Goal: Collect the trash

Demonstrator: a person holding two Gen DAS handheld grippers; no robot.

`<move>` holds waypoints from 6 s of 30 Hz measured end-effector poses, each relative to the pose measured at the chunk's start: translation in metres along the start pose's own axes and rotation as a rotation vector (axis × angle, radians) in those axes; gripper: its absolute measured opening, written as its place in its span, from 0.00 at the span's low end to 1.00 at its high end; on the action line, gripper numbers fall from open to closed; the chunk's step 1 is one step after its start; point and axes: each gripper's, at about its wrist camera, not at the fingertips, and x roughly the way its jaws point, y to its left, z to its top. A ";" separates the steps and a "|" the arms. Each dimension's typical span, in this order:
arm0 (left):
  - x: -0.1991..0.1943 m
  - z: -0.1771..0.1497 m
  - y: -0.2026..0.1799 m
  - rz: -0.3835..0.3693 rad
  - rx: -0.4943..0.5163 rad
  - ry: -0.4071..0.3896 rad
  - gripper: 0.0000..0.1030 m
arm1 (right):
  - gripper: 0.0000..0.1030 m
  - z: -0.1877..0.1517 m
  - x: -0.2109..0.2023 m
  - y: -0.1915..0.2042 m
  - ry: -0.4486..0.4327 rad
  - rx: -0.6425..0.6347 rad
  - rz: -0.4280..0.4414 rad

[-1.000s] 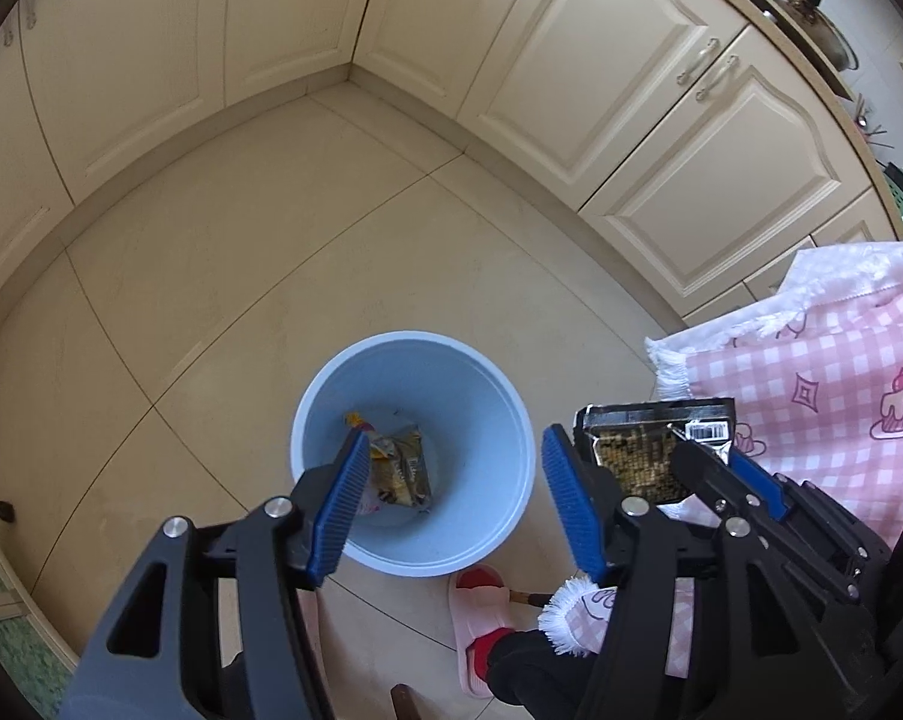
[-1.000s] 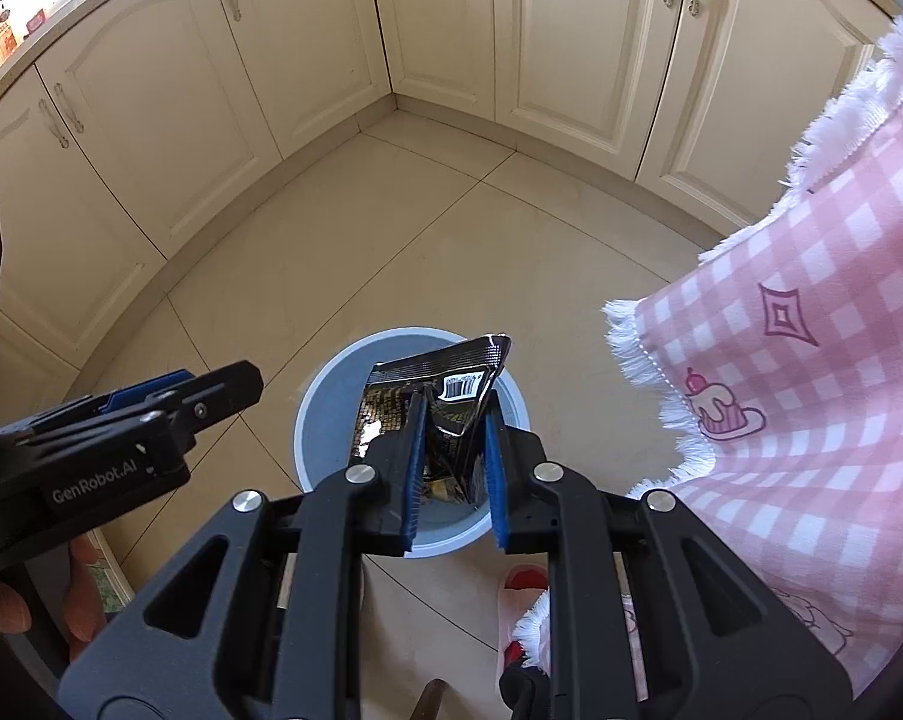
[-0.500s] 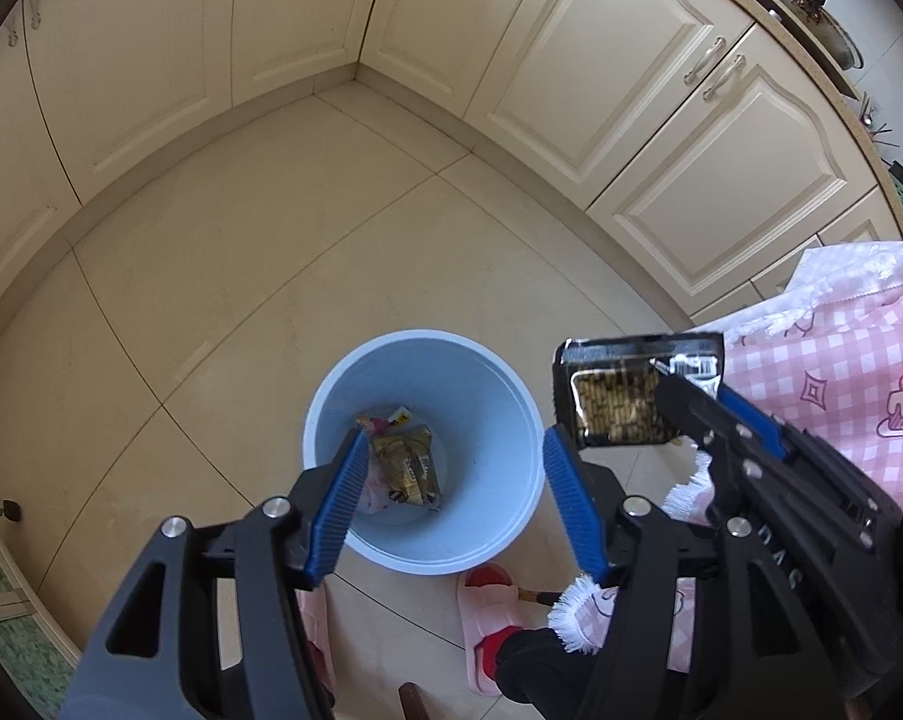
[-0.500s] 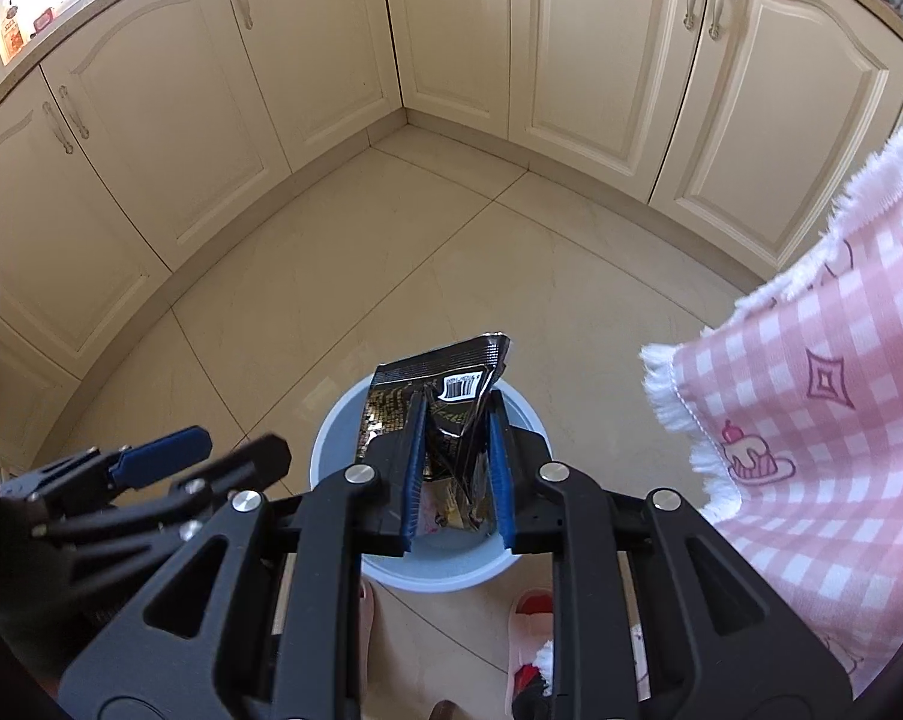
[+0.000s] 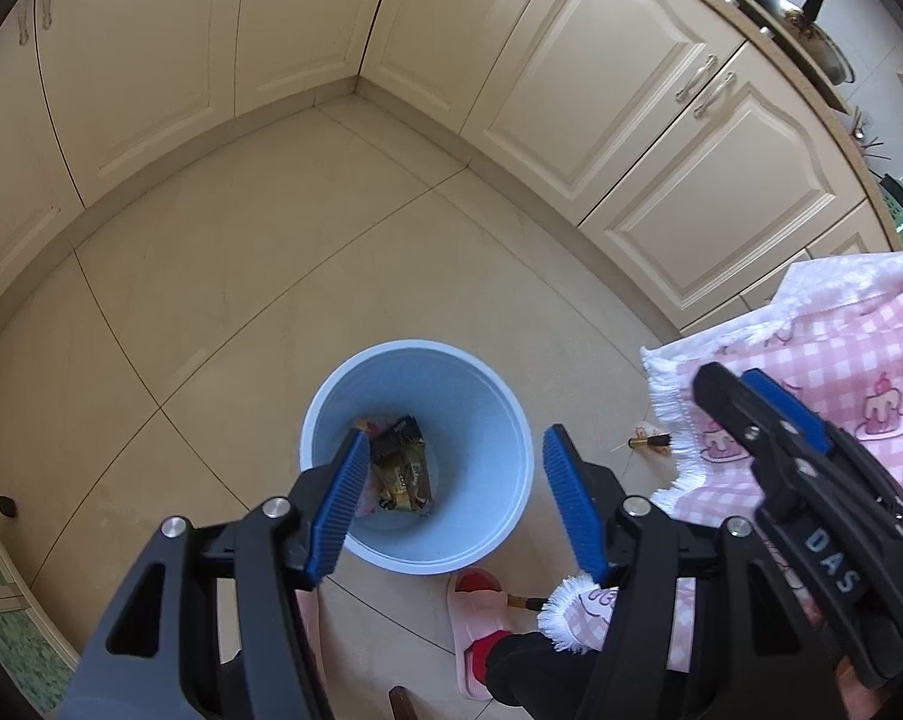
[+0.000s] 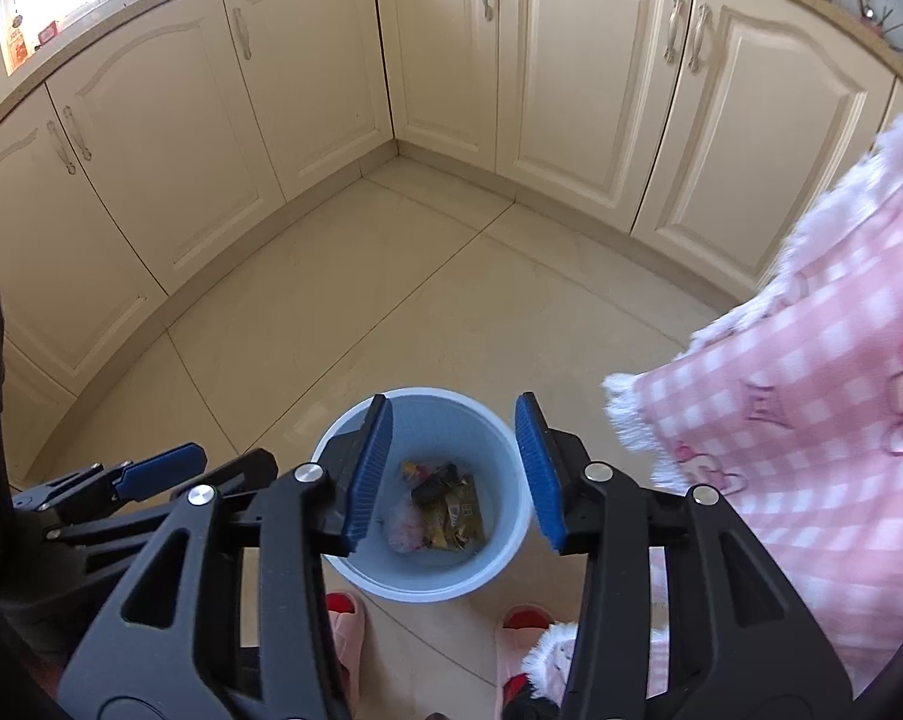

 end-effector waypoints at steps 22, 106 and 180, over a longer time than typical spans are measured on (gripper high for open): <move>-0.202 -0.076 -0.230 -0.247 0.414 -0.265 0.61 | 0.52 -0.057 -0.318 -0.119 -0.443 0.132 -0.216; -0.195 -0.074 -0.210 -0.244 0.423 -0.186 0.33 | 0.12 -0.047 -0.268 -0.098 -0.237 0.085 0.005; 0.011 0.002 0.019 0.010 -0.017 0.025 0.57 | 0.44 0.003 0.022 0.044 0.032 0.007 0.085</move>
